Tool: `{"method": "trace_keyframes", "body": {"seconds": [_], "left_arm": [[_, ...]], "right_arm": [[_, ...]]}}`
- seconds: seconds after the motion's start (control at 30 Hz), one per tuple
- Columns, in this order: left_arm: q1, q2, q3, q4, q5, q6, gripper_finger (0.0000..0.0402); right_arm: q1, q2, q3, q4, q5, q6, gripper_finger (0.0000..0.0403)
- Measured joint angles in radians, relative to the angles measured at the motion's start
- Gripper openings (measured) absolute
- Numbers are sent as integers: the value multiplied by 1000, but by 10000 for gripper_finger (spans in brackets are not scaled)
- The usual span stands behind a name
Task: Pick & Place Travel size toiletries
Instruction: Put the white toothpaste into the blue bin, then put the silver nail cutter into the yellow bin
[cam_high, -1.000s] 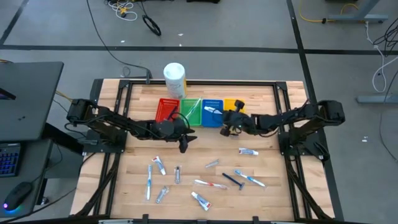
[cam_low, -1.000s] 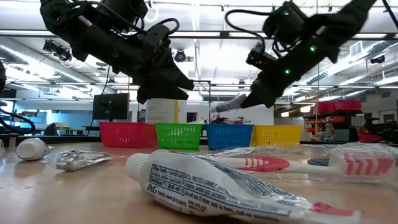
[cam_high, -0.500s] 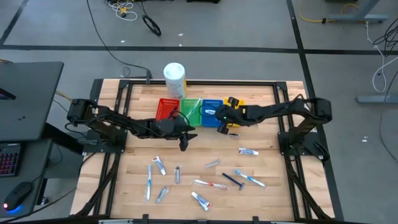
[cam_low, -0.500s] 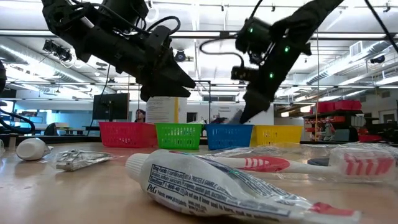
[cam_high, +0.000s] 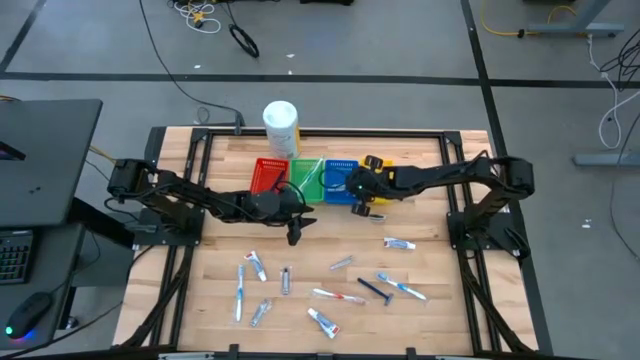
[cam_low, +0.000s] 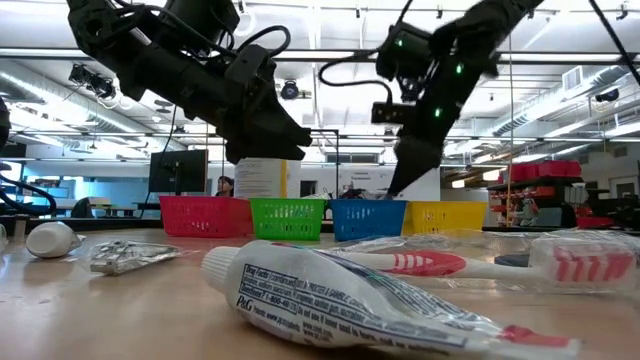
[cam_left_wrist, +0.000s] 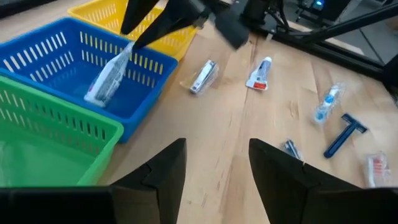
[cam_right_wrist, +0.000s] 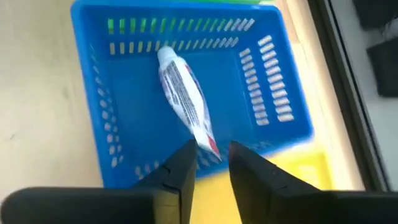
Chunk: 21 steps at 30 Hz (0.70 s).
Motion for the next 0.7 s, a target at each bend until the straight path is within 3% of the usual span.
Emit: {"method": "trace_keyframes", "body": {"seconds": [0.27, 0.4, 0.53, 0.7], "left_arm": [[0, 0, 0, 3, 0, 6, 182], [0, 0, 0, 4, -7, 31, 183], [0, 0, 0, 4, -12, 28, 182], [0, 0, 0, 4, -12, 44, 184]], "right_arm": [[57, -81, 106, -407, -199, 91, 138], [117, -94, 105, -550, -287, 226, 145], [191, -88, 52, -521, -343, 335, 146], [248, -87, -40, -424, -303, 387, 147]]}}
